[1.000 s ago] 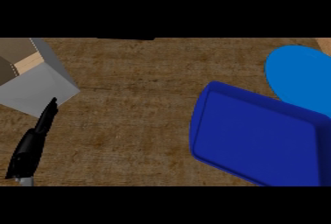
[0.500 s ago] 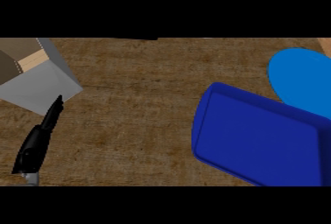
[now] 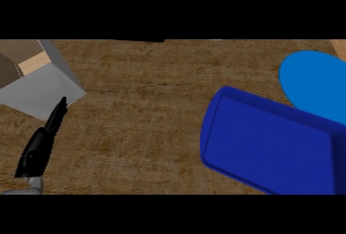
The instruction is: Pick the tomato from the tray and place it in the plate
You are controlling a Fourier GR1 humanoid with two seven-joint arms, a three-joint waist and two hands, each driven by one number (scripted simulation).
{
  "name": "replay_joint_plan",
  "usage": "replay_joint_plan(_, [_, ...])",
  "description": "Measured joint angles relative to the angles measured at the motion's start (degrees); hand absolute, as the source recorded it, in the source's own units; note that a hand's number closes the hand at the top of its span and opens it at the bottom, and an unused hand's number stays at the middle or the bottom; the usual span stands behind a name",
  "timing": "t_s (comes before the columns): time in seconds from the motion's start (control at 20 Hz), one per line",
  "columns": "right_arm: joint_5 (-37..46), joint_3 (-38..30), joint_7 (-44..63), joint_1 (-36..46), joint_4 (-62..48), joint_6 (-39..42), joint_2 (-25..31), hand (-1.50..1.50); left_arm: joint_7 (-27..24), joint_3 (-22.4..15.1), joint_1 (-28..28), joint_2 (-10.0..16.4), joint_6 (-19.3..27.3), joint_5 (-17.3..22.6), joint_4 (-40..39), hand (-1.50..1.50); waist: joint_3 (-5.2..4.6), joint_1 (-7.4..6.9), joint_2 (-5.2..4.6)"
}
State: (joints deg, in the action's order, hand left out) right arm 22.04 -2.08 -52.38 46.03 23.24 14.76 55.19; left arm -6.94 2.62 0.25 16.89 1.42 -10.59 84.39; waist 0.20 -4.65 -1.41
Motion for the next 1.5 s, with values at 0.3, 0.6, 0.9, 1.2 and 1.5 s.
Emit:
replay_joint_plan(0.3, [4.75, 3.86, 0.32, 3.70, -5.05, -1.49, -5.90, 1.50, 0.11, 0.61, 0.37, 0.50, -0.54, 0.14, 0.51, 0.00, 0.00, 0.51, 0.12])
replay_joint_plan(0.6, [5.37, 3.94, 3.12, 6.05, -11.31, -0.34, -11.20, -1.50, -0.56, 1.19, 0.90, 0.54, -0.86, 0.40, 0.14, 0.00, 0.00, 0.71, 0.06])
replay_joint_plan(0.9, [5.22, 2.74, 6.04, 7.94, -16.02, -0.39, -14.05, -1.50, 0.01, 0.96, 0.75, -0.06, -0.54, -0.10, 0.60, 0.00, 0.05, 0.76, -0.05])
replay_joint_plan(1.2, [-0.55, -3.42, 5.43, 9.19, -18.42, 1.96, -13.64, -1.50, -1.18, 1.73, 1.51, 0.37, -1.07, 0.22, 0.06, 0.00, 0.08, 0.95, -0.07])
replay_joint_plan(1.5, [-7.32, -10.40, 9.49, 10.42, -21.25, 4.72, -9.11, -1.50, -0.84, 1.86, 1.28, 0.38, -1.23, 0.26, 0.65, 0.00, 0.15, 0.77, -0.34])
